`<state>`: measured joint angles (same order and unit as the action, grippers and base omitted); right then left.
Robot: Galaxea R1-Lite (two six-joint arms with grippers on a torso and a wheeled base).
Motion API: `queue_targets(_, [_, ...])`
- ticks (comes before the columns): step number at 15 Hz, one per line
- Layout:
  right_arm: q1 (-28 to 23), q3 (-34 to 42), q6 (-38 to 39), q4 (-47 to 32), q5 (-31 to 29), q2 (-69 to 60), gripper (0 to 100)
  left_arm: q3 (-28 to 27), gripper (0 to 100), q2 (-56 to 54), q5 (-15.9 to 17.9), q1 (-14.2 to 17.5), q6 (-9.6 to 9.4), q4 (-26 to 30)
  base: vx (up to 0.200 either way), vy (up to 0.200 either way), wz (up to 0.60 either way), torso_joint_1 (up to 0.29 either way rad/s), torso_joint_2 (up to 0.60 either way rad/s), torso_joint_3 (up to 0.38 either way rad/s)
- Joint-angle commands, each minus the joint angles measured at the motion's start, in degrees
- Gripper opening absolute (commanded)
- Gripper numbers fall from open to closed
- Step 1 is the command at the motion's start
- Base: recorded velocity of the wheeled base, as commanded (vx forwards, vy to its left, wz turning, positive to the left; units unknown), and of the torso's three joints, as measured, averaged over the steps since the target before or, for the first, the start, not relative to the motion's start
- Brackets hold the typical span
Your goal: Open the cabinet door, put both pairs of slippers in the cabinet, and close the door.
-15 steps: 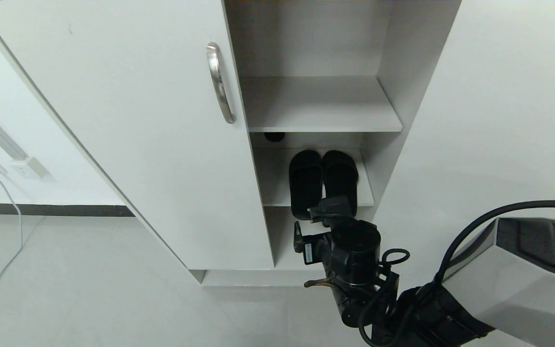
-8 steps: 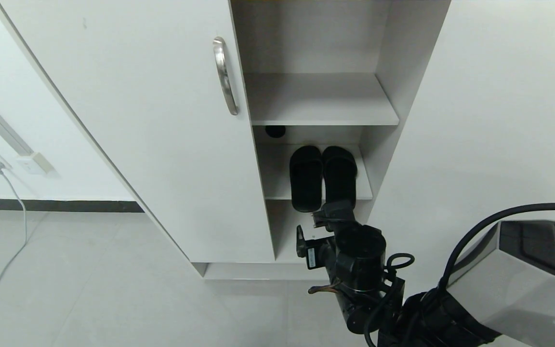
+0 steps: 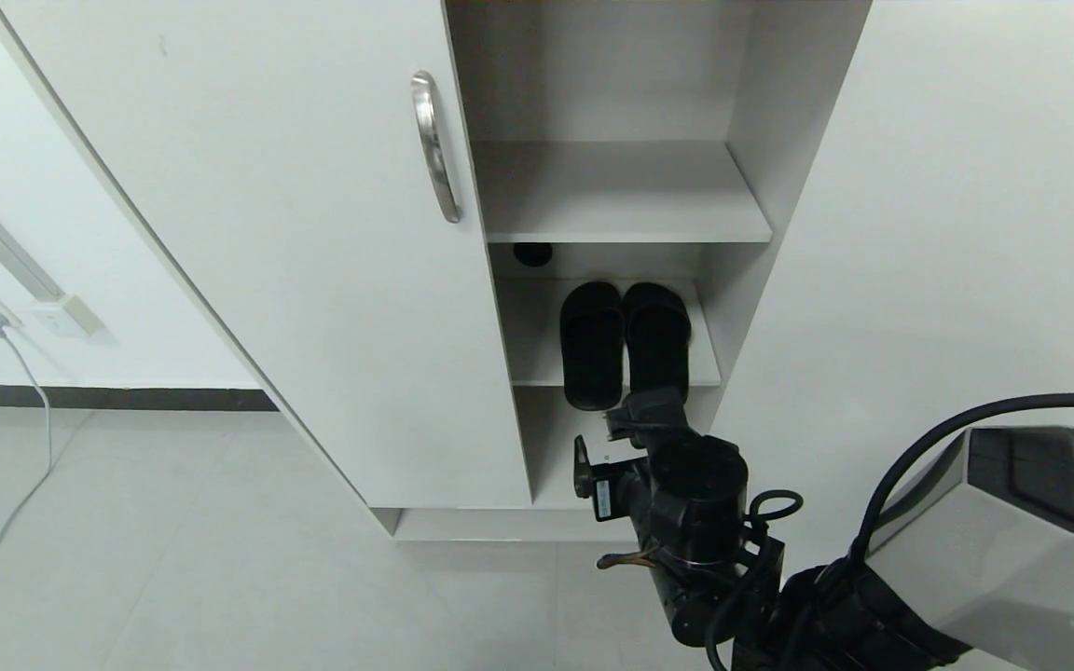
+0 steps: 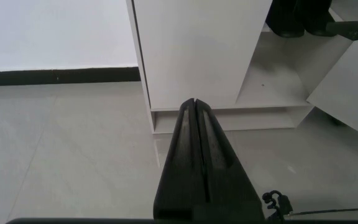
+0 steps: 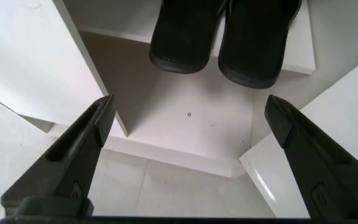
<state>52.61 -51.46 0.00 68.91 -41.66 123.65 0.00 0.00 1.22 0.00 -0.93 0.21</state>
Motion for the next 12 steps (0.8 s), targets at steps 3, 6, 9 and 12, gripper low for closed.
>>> queue_targets(3, [0.38, 0.13, -0.09, 0.34, 0.00, 0.10, 100, 0.00, 0, 0.00, 0.01, 0.00, -0.04, -0.03, 0.000, 0.000, 0.00, -0.001, 0.00, 0.035])
queue_targets(6, [0.91, 0.13, 0.00, 0.52, -0.18, 0.01, 100, 0.00, 0, 0.00, 0.01, 0.00, -0.04, 0.06, 0.000, 0.000, 0.00, 0.004, 0.00, 0.183])
queue_targets(9, [1.09, 0.57, 0.00, 0.61, -0.36, 0.01, 100, 0.00, 0, 0.00, 0.01, 0.00, -0.04, 0.06, 0.000, 0.000, 0.00, 0.006, 0.00, 0.199])
queue_targets(12, [1.26, 1.18, 0.00, 0.61, -0.44, -0.07, 100, 0.00, 0, 0.00, 0.01, 0.00, -0.04, -0.03, 0.000, 0.000, 0.00, 0.001, 0.01, 0.204])
